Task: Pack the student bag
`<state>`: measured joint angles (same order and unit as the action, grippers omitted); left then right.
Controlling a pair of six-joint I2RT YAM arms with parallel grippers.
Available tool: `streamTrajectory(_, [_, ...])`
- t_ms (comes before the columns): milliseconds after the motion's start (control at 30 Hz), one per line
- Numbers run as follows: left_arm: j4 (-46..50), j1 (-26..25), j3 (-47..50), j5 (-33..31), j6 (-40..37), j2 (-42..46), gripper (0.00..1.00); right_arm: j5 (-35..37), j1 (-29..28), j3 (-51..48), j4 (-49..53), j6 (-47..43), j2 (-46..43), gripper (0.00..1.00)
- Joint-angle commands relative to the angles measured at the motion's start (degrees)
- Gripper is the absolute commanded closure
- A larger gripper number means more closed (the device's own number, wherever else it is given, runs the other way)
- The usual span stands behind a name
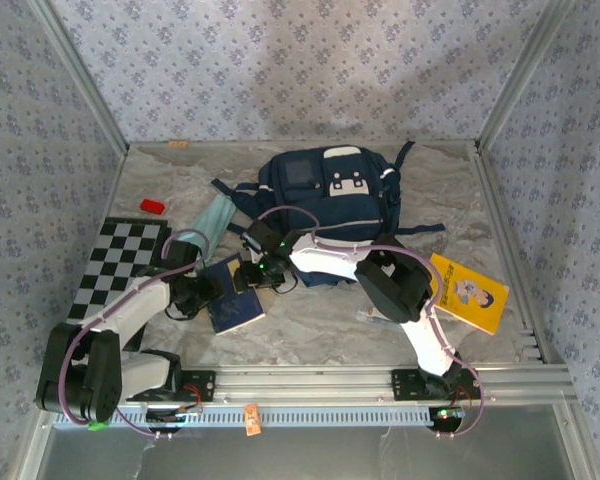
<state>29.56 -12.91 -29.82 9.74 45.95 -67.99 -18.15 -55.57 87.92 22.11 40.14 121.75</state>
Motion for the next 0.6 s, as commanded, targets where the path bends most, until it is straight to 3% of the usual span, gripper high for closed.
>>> streamTrajectory(0, [-2.91,-0.10,1.35,2.65,-0.35,-1.00,0.45,-1.51,-0.88,3.35,1.98,0.78,2.06,0.45])
streamTrajectory(567, [-2.74,-0.10,1.87,2.92,-0.74,-0.71,0.52,-4.65,-1.03,3.05,1.72,0.54,-2.95,0.48])
